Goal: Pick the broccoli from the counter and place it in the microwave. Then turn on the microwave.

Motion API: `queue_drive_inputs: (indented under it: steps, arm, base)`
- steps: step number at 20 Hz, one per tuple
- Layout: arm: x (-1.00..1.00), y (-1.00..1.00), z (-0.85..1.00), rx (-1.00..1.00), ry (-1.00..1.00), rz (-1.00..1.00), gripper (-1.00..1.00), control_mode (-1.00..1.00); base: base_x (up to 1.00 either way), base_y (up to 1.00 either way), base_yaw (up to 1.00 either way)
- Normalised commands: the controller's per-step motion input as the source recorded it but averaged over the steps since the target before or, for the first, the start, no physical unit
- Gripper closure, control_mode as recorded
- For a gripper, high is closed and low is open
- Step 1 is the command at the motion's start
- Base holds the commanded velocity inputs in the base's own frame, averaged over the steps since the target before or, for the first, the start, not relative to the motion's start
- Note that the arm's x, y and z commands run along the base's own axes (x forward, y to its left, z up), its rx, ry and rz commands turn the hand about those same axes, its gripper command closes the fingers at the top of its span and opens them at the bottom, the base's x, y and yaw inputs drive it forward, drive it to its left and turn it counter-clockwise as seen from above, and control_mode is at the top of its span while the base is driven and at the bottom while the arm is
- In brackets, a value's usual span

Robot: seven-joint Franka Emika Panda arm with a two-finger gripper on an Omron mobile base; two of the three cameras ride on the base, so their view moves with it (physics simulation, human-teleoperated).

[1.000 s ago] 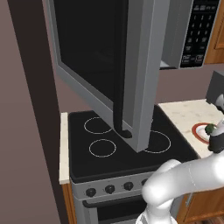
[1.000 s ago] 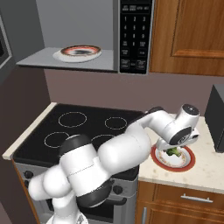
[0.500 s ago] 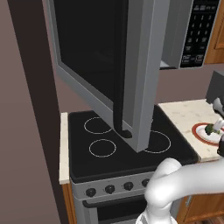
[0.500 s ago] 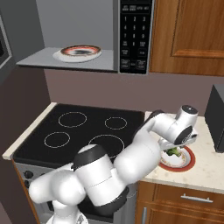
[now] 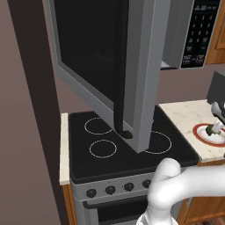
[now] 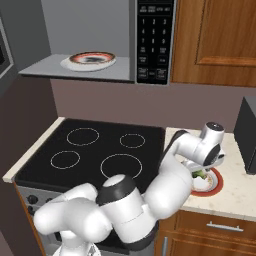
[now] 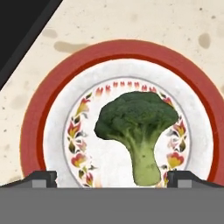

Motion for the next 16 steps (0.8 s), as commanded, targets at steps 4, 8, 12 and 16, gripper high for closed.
queue_drive_inputs:
  steps: [4, 8, 12, 16]
  arm:
    - [0.17, -0.13, -0.20, -0.01, 0.02, 0.03, -1.00, -1.00]
    - [0.15, -0.14, -0.20, 0.00, 0.03, 0.03, -1.00, -1.00]
    - [0.02, -0.13, -0.23, 0.00, 0.04, 0.03, -1.00, -1.00]
    - [0.08, -0.13, -0.22, 0.00, 0.05, 0.03, -1.00, -1.00]
  base:
    - [0.00, 0.00, 0.00]
    - [0.00, 0.00, 0.00]
    - [0.00, 0.00, 0.00]
    - [0.00, 0.00, 0.00]
